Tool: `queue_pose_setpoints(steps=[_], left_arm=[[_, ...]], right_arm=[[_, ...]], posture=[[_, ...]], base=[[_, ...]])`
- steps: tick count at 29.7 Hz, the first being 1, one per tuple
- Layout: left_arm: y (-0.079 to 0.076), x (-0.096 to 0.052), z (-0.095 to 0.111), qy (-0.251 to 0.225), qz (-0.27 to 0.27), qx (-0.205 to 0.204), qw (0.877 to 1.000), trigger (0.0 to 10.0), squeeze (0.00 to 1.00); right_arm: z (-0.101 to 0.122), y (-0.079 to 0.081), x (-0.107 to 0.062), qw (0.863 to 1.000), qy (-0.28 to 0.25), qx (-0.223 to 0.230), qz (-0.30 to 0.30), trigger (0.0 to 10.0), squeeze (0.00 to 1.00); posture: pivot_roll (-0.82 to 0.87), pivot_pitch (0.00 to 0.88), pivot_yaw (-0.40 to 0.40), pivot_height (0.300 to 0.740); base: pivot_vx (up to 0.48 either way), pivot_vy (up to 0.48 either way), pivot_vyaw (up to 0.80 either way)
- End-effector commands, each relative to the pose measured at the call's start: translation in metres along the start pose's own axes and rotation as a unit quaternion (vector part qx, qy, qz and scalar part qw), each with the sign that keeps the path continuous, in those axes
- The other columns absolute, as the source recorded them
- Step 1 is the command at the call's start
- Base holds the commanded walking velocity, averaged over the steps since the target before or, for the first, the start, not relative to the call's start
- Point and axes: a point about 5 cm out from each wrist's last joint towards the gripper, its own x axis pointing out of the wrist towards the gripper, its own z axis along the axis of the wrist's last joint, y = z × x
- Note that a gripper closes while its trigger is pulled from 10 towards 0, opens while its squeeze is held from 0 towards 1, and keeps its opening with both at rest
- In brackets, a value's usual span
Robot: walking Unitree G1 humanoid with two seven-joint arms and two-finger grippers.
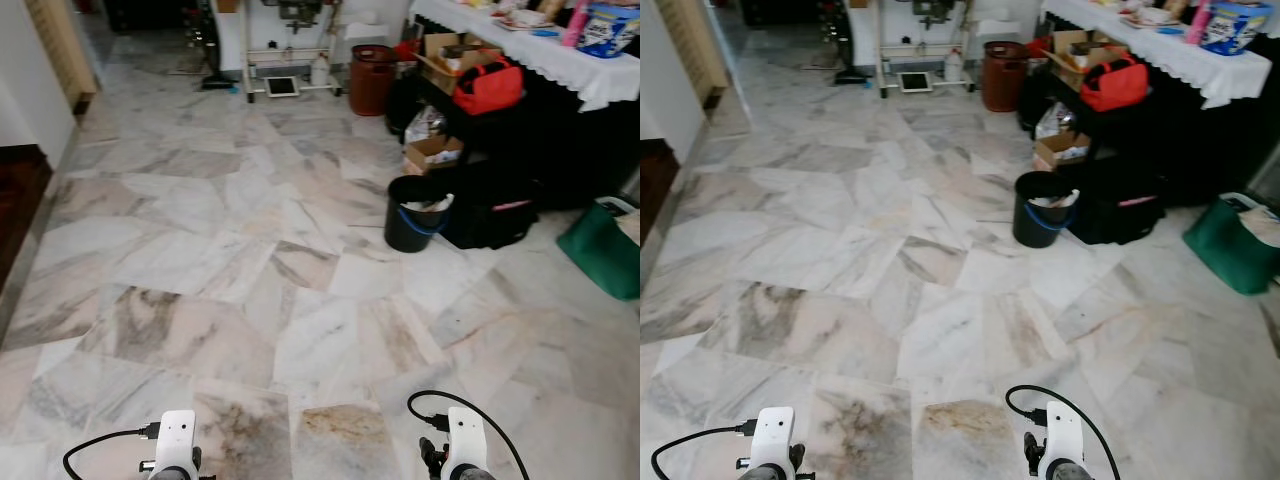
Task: Setting the table
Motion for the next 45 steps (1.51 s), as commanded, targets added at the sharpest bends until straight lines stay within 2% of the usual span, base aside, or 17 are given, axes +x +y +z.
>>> queue_pose_setpoints(steps=[1, 13, 17, 19, 30, 34, 41, 45], left_arm=[[0.002, -0.001, -0.002, 0.002, 0.007, -0.010, 1.000, 10.0, 0.00], [0.002, -0.001, -0.004, 0.003, 0.007, 0.002, 1.000, 10.0, 0.00], [0.003, -0.001, -0.003, 0.002, 0.008, 0.001, 1.000, 10.0, 0.00], [0.002, -0.001, -0.003, 0.002, 0.010, -0.009, 1.000, 10.0, 0.00], [-0.001, -0.001, -0.003, 0.001, 0.008, 0.002, 1.000, 10.0, 0.00], [-0.002, -0.001, -0.004, 0.004, 0.007, -0.011, 1.000, 10.0, 0.00], [-0.004, -0.001, -0.005, 0.004, 0.005, -0.005, 1.000, 10.0, 0.00], [-0.004, -0.001, -0.006, 0.004, 0.006, 0.004, 1.000, 10.0, 0.00]], right_arm=[[-0.003, -0.002, -0.001, 1.000, 0.007, -0.002, -0.004, 10.0, 0.00], [-0.009, -0.002, -0.001, 1.000, 0.021, 0.000, -0.009, 10.0, 0.00], [-0.011, -0.002, -0.002, 1.000, 0.023, 0.000, -0.009, 10.0, 0.00], [-0.012, -0.003, -0.002, 1.000, 0.024, -0.001, -0.009, 10.0, 0.00], [-0.014, -0.009, -0.003, 1.000, 0.027, -0.003, -0.012, 10.0, 0.00], [-0.014, -0.009, -0.003, 1.000, 0.027, -0.004, -0.013, 10.0, 0.00], [-0.013, -0.010, -0.003, 1.000, 0.027, -0.004, -0.013, 10.0, 0.00], [-0.013, -0.010, -0.003, 1.000, 0.028, -0.006, -0.013, 10.0, 0.00]], posture=[[0.07, 0.000, -0.058, 0.740], [0.06, 0.000, -0.059, 0.740], [0.06, 0.000, -0.059, 0.740], [0.06, 0.000, -0.061, 0.740], [0.06, 0.000, -0.072, 0.740], [0.06, 0.000, -0.074, 0.740], [0.06, 0.000, -0.079, 0.740], [0.06, 0.000, -0.082, 0.740]], base=[[0.000, 0.000, -0.69], [0.000, 0.000, -0.69], [0.000, -0.480, -0.69], [0.000, 0.000, -0.69], [0.000, -0.078, -0.69], [0.000, -0.171, -0.69], [0.000, 0.000, -0.69], [0.000, -0.427, -0.70]])
